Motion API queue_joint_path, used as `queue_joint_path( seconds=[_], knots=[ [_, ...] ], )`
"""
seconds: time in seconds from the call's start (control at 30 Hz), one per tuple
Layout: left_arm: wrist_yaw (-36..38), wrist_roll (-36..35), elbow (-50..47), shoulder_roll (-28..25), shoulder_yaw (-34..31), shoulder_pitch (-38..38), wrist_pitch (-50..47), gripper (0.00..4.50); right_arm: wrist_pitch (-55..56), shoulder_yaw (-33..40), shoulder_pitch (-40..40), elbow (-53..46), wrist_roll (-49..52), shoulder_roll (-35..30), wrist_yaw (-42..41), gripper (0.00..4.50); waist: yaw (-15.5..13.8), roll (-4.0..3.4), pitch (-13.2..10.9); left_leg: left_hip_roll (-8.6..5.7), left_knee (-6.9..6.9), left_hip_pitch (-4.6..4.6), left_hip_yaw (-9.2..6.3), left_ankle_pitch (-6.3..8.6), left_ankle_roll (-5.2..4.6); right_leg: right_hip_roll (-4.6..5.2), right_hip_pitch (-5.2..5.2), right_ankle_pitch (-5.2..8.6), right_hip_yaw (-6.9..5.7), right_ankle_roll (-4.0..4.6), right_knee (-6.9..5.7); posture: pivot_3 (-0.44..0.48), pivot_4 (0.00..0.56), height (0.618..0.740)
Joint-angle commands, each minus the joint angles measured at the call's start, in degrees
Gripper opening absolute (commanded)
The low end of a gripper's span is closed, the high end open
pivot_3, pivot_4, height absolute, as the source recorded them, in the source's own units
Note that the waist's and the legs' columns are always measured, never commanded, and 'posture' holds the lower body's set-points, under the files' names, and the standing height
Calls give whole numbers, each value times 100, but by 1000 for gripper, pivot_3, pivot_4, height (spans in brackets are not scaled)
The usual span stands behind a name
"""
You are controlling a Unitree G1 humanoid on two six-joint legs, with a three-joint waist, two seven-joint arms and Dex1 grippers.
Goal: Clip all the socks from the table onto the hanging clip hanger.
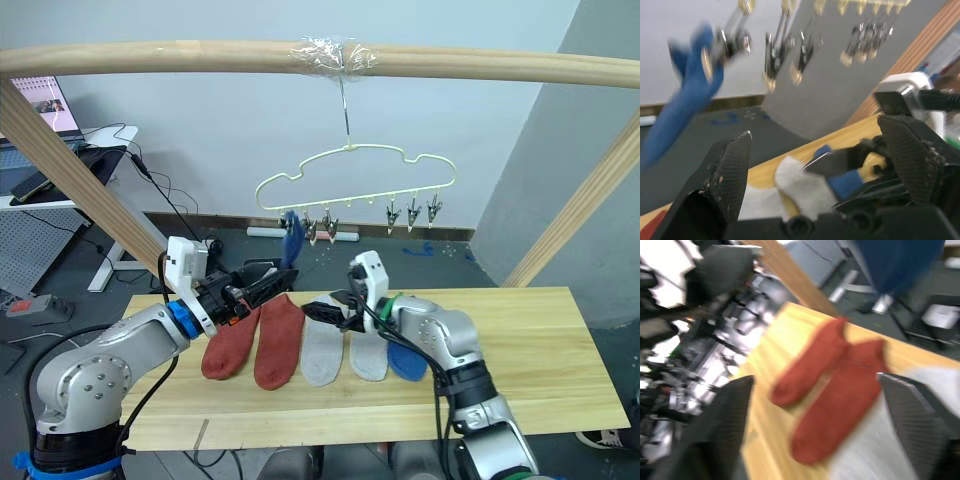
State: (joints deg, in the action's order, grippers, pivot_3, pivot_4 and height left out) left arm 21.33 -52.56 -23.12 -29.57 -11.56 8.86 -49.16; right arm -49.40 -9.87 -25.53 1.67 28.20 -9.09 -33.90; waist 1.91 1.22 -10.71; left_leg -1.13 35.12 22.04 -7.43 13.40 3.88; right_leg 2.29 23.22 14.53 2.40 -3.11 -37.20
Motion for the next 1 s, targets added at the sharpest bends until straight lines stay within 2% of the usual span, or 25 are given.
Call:
queue_joint_path(
  seconds=[0.03,0.23,0.33,0.5,0.67,1.0],
  knots=[
    [40,798,-171,110,358,-87,708,4500,532,94,296,-940,-144,-404,-157,4475,-7,0,0,0,0,0,2,0,0,0,1,0,1,0,1,10,149,740],
    [388,2295,284,329,1191,-102,2173,4500,1321,171,871,-2114,-612,-1509,-388,4475,-13,0,1,-1,1,-2,9,0,0,1,-3,1,6,-3,3,-21,145,740],
    [357,2577,526,656,1281,116,2596,3852,1221,517,888,-2462,-255,-1516,-288,4500,9,1,1,2,2,-3,13,0,0,1,-3,-1,7,-3,3,-31,142,740],
    [82,3105,872,1153,1426,427,3014,2330,1415,586,849,-2716,-355,-1592,-241,4500,8,1,2,8,7,-4,15,-1,-1,-7,-4,-6,8,-4,1,-48,144,740],
    [-221,3592,1372,1493,1361,643,3507,2330,1274,908,669,-2937,245,-1238,-114,4500,11,1,2,8,9,-4,17,-1,-1,-7,-4,-10,11,-3,0,-58,146,740],
    [-480,4172,2531,1948,1323,1262,4395,2330,1253,939,329,-2947,477,-1234,-78,4500,11,1,1,3,56,10,14,0,-3,-7,-9,-19,10,-14,-5,-72,148,740]
  ],
)
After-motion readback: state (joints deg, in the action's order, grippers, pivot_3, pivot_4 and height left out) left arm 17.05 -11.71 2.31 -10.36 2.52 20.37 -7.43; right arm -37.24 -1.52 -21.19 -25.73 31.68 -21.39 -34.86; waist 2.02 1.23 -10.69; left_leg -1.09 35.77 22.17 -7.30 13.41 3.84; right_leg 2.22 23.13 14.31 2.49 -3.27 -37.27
